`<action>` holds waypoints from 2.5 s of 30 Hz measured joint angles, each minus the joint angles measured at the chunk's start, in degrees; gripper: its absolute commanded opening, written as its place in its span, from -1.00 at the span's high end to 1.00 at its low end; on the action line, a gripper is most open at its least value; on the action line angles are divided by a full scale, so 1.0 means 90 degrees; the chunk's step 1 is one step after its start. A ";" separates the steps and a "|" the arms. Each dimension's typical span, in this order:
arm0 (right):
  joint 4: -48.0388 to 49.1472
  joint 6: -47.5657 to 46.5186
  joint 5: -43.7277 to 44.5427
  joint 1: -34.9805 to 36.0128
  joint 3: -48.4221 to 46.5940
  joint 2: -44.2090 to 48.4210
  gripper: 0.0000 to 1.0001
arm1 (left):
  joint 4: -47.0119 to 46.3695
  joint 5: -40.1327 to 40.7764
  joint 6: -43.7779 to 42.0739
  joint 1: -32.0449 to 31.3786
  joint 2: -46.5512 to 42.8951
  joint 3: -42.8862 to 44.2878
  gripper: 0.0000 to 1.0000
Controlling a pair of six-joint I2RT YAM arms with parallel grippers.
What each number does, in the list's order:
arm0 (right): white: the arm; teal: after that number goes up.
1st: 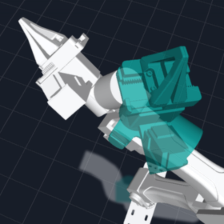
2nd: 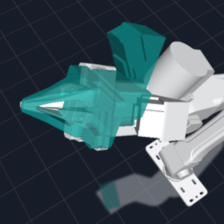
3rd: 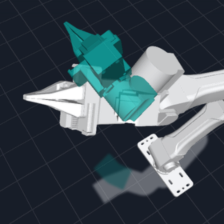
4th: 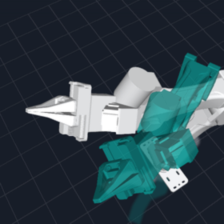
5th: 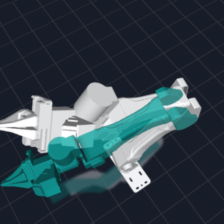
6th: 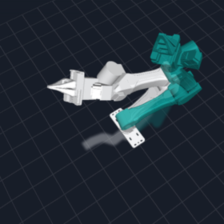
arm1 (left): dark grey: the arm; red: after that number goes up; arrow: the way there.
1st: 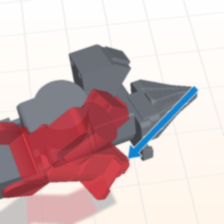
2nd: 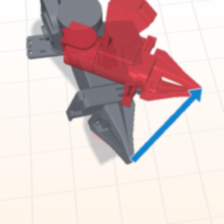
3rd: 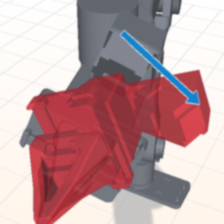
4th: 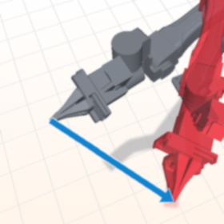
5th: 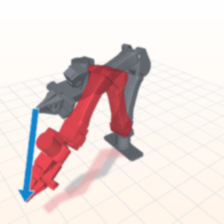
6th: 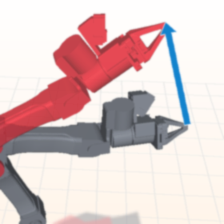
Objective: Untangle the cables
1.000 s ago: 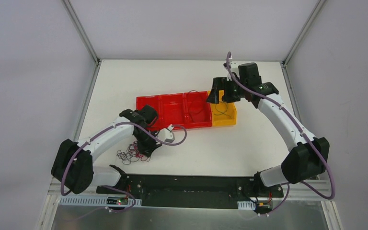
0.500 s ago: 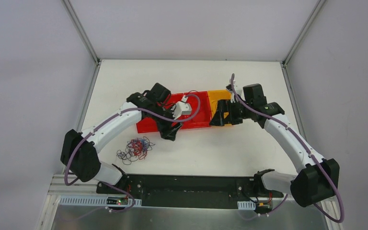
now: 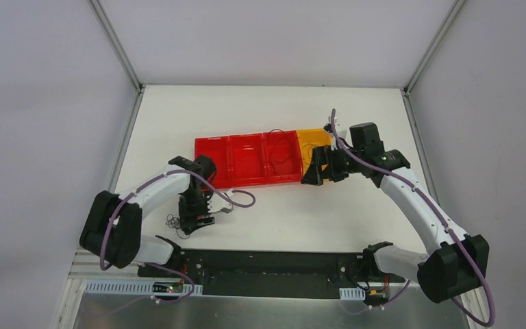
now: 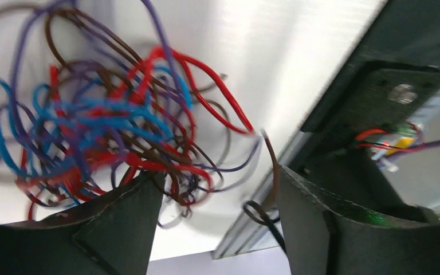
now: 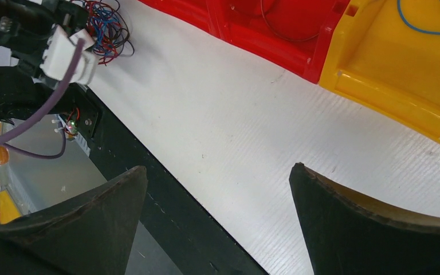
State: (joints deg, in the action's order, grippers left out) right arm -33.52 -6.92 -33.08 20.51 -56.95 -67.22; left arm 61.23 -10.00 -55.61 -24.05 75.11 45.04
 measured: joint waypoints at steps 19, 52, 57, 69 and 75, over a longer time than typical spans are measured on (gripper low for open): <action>0.0177 0.0136 -0.0466 0.0032 0.0294 0.0100 -0.85 | -0.2293 -0.2050 0.2518 -0.2186 0.0916 0.2062 -0.35; 0.1552 -0.0583 0.1078 0.2319 0.0852 -0.2348 1.00 | -0.6319 -0.1894 0.5666 -0.1902 0.0170 -0.0658 -0.52; 0.1450 -0.0449 0.1081 0.2239 0.0852 -0.2210 1.00 | -0.7053 -0.1882 0.6312 -0.1899 0.0427 -0.0896 -0.35; 0.0913 -0.0658 0.1149 0.1826 0.0976 -0.1542 1.00 | -0.7737 -0.2093 0.7113 -0.1899 0.1013 -0.1025 1.00; 0.0614 -0.0838 0.1224 0.1608 0.1117 -0.1326 1.00 | -0.6980 -0.2327 0.7077 -0.1899 -0.0119 -0.1022 1.00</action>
State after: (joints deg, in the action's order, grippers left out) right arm -27.99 -14.46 -22.06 34.98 -46.89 -79.15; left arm -1.58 -30.94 8.08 -41.15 74.04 35.83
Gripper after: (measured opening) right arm 0.012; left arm 0.004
